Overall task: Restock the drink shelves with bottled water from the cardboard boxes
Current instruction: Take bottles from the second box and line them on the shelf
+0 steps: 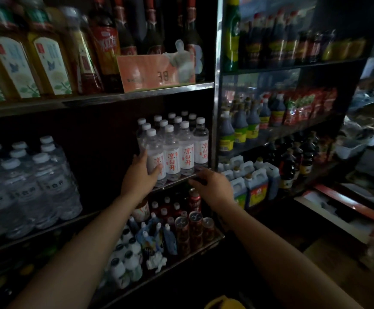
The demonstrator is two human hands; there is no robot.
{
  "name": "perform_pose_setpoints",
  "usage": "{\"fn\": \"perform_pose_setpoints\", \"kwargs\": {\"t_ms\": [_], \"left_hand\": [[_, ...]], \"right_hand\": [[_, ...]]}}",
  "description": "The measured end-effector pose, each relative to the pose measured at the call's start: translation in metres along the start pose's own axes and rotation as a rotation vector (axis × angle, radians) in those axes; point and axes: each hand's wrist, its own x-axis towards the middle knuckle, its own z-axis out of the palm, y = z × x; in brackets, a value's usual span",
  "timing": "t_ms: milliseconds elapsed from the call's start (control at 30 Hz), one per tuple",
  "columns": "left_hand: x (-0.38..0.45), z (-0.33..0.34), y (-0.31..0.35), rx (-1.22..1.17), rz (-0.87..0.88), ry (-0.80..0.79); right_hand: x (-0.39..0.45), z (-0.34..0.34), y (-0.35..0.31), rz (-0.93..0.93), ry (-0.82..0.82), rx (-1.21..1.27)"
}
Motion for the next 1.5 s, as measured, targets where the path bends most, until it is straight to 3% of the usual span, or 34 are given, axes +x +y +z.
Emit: {"fn": "perform_pose_setpoints", "kwargs": {"t_ms": [400,833,1100,1333,1500], "left_hand": [[-0.187,0.04,0.097,0.034,0.098,-0.232],[-0.308,0.162,0.177,-0.092,0.261,-0.468],[-0.398,0.298,0.137,-0.193,0.315,-0.68],[-0.486,0.485,0.032,-0.148,0.184,-0.932],[-0.524,0.621,-0.04,-0.165,0.154,-1.023]], "right_hand": [[-0.174,-0.115,0.077,-0.065,-0.008,-0.186],[-0.32,-0.172,0.215,0.353,0.12,-0.243],[-0.413,-0.103,0.325,0.582,0.079,-0.148],[-0.507,0.032,0.468,0.734,0.013,-0.126],[-0.553,0.133,0.575,0.787,-0.005,-0.105]]}}
